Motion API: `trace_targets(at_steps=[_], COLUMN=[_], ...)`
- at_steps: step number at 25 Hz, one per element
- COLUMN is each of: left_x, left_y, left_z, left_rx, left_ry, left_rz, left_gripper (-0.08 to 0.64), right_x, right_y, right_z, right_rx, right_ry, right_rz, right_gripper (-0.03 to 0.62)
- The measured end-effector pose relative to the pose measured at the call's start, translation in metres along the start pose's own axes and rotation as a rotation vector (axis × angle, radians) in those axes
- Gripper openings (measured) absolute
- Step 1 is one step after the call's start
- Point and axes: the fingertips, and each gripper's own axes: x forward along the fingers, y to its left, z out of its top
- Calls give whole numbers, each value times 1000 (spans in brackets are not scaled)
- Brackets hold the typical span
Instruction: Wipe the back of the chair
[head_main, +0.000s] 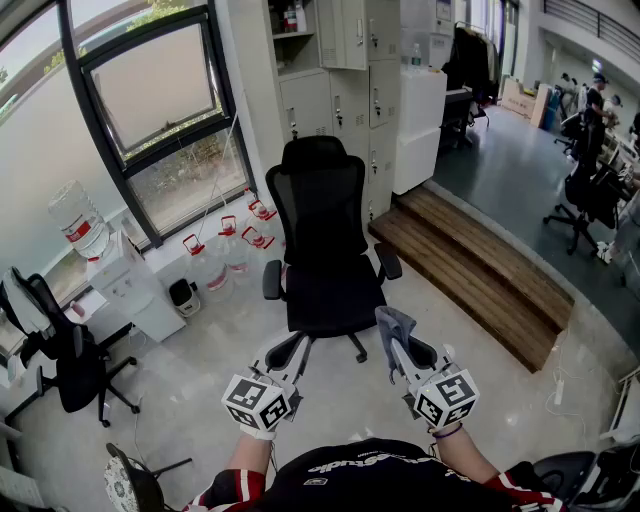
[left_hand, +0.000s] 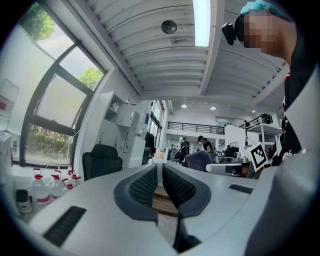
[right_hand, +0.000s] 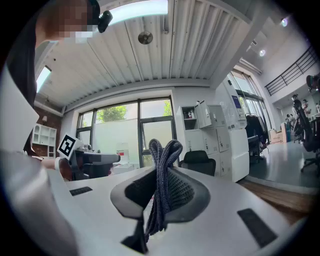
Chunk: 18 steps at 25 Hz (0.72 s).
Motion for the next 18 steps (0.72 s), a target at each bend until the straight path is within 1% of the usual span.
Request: trace_targets(at_steps=[6,12,18], left_x=[2,10,21], left_y=[-5,-16,-23], left_z=[-6,-13,-11], left_rx=[-7,-11,-13], left_ry=[1,23,20], left_rz=[-5,-10,-3], left_gripper=[48,48,48], right_x=[-5,-10,-15], right_y=[-4,-13,-25], right_z=[-6,-7,-6], right_rx=[-2,-9,-18], right_ry=[4,9,6], right_rz=[1,2,6], right_gripper=[69,69,69])
